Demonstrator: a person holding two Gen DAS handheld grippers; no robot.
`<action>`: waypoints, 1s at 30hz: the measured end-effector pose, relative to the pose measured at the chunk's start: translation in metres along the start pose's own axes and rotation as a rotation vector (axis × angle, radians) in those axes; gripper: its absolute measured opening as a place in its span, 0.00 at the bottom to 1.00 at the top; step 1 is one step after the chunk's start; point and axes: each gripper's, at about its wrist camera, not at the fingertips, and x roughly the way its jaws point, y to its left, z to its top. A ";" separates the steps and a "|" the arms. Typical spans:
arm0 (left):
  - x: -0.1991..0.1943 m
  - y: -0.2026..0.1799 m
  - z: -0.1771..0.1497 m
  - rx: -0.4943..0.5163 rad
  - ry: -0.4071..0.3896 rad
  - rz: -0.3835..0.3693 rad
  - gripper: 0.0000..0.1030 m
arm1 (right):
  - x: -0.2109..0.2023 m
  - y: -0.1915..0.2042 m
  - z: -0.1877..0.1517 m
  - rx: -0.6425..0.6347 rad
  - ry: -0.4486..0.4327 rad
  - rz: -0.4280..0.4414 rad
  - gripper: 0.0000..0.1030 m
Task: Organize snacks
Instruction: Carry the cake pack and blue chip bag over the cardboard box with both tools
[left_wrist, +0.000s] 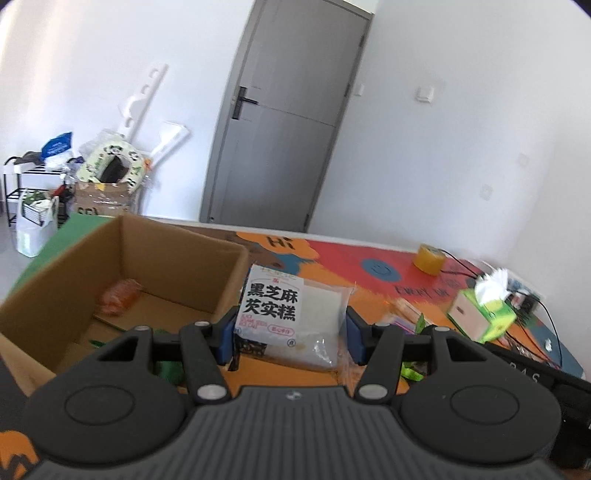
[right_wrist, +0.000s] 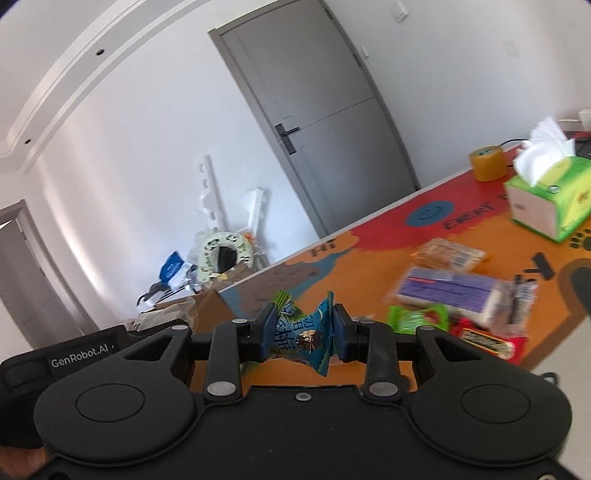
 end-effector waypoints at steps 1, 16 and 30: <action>-0.001 0.006 0.002 -0.007 -0.006 0.007 0.54 | 0.002 0.003 0.001 -0.004 0.001 0.007 0.32; 0.001 0.087 0.022 -0.086 -0.020 0.153 0.54 | 0.048 0.061 0.009 -0.039 0.032 0.126 0.32; 0.007 0.115 0.024 -0.145 0.021 0.176 0.60 | 0.087 0.112 0.008 -0.072 0.103 0.190 0.32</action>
